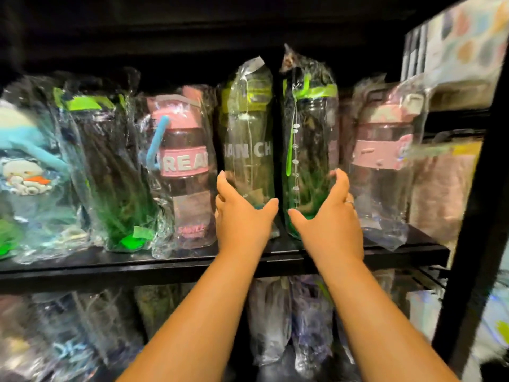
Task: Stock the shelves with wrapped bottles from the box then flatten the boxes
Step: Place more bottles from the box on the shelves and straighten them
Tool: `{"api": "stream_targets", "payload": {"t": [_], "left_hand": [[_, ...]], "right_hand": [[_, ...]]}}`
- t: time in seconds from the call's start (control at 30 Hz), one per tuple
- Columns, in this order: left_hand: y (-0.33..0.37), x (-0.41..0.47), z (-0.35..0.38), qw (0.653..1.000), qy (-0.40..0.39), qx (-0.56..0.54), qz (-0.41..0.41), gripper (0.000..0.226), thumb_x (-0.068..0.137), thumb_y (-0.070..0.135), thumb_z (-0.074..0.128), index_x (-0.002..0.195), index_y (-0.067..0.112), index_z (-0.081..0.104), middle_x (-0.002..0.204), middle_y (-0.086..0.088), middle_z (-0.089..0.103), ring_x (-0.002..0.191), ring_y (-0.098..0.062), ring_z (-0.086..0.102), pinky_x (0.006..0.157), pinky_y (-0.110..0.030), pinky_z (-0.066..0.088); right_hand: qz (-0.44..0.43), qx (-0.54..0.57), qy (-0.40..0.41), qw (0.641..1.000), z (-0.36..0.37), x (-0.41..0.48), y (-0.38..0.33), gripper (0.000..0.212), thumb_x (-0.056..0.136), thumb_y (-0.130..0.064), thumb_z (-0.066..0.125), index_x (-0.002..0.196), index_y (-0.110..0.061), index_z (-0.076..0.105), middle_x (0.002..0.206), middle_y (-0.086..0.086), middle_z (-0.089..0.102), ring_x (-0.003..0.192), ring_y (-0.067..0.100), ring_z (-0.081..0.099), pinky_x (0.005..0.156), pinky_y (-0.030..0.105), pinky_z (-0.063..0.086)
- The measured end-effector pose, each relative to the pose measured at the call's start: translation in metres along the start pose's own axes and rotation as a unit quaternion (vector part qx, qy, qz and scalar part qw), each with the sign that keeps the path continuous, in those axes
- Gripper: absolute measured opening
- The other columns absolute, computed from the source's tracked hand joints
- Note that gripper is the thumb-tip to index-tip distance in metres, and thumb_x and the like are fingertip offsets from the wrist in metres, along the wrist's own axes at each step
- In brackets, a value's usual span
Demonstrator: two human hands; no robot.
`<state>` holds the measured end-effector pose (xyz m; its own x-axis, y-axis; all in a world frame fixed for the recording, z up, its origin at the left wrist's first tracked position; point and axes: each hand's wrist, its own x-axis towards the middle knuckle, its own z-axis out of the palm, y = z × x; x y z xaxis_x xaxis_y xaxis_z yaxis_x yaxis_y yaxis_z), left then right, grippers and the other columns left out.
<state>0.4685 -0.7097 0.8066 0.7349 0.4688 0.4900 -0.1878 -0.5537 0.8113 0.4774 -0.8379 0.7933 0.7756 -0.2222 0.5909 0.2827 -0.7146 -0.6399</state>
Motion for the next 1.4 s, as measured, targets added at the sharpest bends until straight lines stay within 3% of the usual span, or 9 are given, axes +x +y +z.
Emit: {"api": "stream_targets", "payload": {"t": [0.43, 0.63, 0.7, 0.8, 0.9, 1.0, 1.1, 1.2, 1.4], "left_hand": [[-0.003, -0.013, -0.004, 0.997, 0.046, 0.053, 0.034, 0.101, 0.081, 0.047, 0.075, 0.156, 0.026, 0.011, 0.150, -0.007, 0.039, 0.135, -0.030, 0.044, 0.104, -0.046, 0.043], [-0.004, -0.020, -0.003, 0.992, 0.086, 0.047, 0.077, 0.107, 0.081, 0.044, 0.077, 0.158, 0.023, 0.005, 0.157, -0.007, 0.029, 0.142, -0.029, 0.033, 0.110, -0.050, 0.038], [-0.005, -0.027, -0.003, 0.983, 0.122, 0.023, 0.137, 0.100, 0.080, 0.036, 0.080, 0.155, 0.016, 0.017, 0.149, -0.010, 0.036, 0.137, -0.028, 0.037, 0.111, -0.049, 0.037], [-0.010, -0.037, 0.002, 0.948, 0.176, 0.042, 0.261, 0.076, 0.081, 0.033, 0.077, 0.141, 0.010, 0.036, 0.136, -0.019, 0.044, 0.127, -0.035, 0.043, 0.114, -0.043, 0.032], [-0.015, -0.040, 0.006, 0.927, 0.182, 0.076, 0.319, 0.063, 0.078, 0.036, 0.074, 0.129, 0.014, 0.044, 0.135, -0.023, 0.043, 0.124, -0.037, 0.041, 0.114, -0.030, 0.022], [-0.014, -0.042, 0.007, 0.941, 0.186, 0.074, 0.273, 0.065, 0.077, 0.032, 0.079, 0.129, 0.009, 0.047, 0.145, -0.022, 0.032, 0.128, -0.030, 0.032, 0.113, -0.045, 0.026], [-0.013, -0.043, 0.006, 0.958, 0.148, 0.087, 0.231, 0.071, 0.076, 0.027, 0.082, 0.134, 0.009, 0.046, 0.150, -0.018, 0.028, 0.134, -0.030, 0.029, 0.111, -0.051, 0.031], [-0.015, -0.041, 0.005, 0.958, 0.119, 0.122, 0.231, 0.074, 0.078, 0.028, 0.081, 0.138, 0.011, 0.042, 0.151, -0.015, 0.030, 0.136, -0.035, 0.030, 0.111, -0.053, 0.034], [-0.018, -0.045, 0.004, 0.959, 0.092, 0.149, 0.221, 0.079, 0.078, 0.029, 0.080, 0.142, 0.013, 0.037, 0.154, -0.013, 0.024, 0.139, -0.034, 0.026, 0.106, -0.055, 0.037]], "right_hand": [[-0.019, 0.031, -0.018, 0.999, -0.002, -0.002, 0.004, 0.091, 0.077, -0.051, 0.075, 0.143, -0.032, 0.015, 0.136, 0.009, 0.046, 0.116, 0.033, 0.054, 0.080, 0.043, 0.052], [-0.039, 0.089, -0.055, 0.994, -0.021, -0.012, 0.013, 0.097, 0.081, -0.054, 0.072, 0.154, -0.027, 0.014, 0.153, 0.002, 0.033, 0.135, 0.023, 0.040, 0.100, 0.036, 0.042], [-0.068, 0.128, 0.016, 0.989, -0.037, -0.018, 0.023, 0.075, 0.084, -0.046, 0.072, 0.147, -0.025, 0.036, 0.142, -0.002, 0.044, 0.128, 0.020, 0.045, 0.095, 0.030, 0.042], [-0.093, 0.149, 0.165, 0.971, -0.056, -0.020, 0.039, 0.052, 0.081, -0.037, 0.073, 0.127, -0.018, 0.057, 0.122, 0.003, 0.052, 0.114, 0.028, 0.050, 0.098, 0.042, 0.044], [-0.024, 0.101, 0.161, 0.982, -0.059, -0.006, 0.053, 0.078, 0.077, -0.040, 0.078, 0.141, -0.015, 0.041, 0.140, 0.009, 0.038, 0.130, 0.031, 0.034, 0.108, 0.042, 0.030], [0.028, 0.081, 0.077, 0.993, -0.057, 0.012, 0.060, 0.108, 0.076, -0.048, 0.078, 0.154, -0.017, 0.011, 0.155, 0.010, 0.017, 0.142, 0.031, 0.023, 0.113, 0.052, 0.031], [0.074, 0.064, 0.007, 0.995, -0.056, 0.027, 0.064, 0.117, 0.076, -0.054, 0.077, 0.156, -0.024, -0.004, 0.157, 0.012, 0.025, 0.139, 0.034, 0.034, 0.106, 0.049, 0.040], [0.103, 0.048, -0.008, 0.994, -0.056, 0.035, 0.065, 0.117, 0.076, -0.054, 0.077, 0.155, -0.027, -0.006, 0.150, 0.017, 0.037, 0.130, 0.037, 0.046, 0.097, 0.046, 0.045], [0.079, 0.018, 0.008, 0.997, -0.051, 0.034, 0.069, 0.098, 0.080, -0.050, 0.073, 0.151, -0.028, 0.010, 0.140, 0.011, 0.049, 0.119, 0.035, 0.055, 0.084, 0.042, 0.049]]}}
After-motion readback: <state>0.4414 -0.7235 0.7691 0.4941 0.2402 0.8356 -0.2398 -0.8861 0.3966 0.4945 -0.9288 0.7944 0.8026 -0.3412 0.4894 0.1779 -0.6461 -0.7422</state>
